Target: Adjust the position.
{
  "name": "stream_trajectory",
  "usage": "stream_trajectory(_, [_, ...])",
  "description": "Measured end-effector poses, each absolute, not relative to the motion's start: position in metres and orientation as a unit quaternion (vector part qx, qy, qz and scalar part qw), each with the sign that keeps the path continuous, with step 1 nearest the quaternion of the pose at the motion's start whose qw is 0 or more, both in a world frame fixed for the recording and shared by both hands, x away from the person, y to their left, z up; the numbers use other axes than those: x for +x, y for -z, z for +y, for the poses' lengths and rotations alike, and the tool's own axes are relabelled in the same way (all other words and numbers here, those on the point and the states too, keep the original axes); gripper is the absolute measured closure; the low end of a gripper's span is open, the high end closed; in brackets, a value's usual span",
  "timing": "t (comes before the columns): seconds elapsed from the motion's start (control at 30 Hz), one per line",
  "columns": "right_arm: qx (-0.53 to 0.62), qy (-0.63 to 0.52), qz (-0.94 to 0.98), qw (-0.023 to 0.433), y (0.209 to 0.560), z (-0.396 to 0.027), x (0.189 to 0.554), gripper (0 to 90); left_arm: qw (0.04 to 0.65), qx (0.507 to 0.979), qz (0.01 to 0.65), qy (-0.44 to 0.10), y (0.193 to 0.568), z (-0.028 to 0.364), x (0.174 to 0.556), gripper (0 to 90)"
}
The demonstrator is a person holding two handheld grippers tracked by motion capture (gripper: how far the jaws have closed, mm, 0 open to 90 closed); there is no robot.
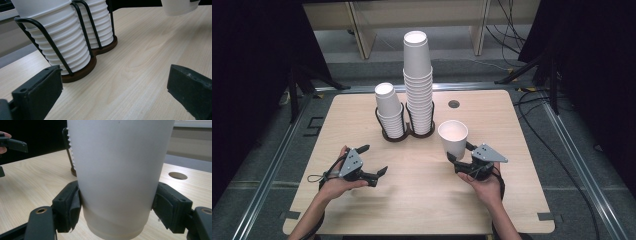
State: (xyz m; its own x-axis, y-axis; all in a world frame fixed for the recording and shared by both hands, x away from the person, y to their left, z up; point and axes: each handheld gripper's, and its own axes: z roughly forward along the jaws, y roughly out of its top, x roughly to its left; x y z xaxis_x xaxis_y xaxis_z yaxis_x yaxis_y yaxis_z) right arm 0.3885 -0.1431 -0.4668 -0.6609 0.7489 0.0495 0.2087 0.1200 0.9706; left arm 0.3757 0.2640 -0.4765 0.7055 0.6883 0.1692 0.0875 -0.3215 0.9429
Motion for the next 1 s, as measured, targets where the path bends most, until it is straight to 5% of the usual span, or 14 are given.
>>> stream_trajectory(1.0, [0.384, -0.543, 0.694, 0.275, 0.473, -0.18, 0.386, 27.4, 0.519, 0.762, 0.26, -0.289, 0.48, 0.259, 0.378, 0.0])
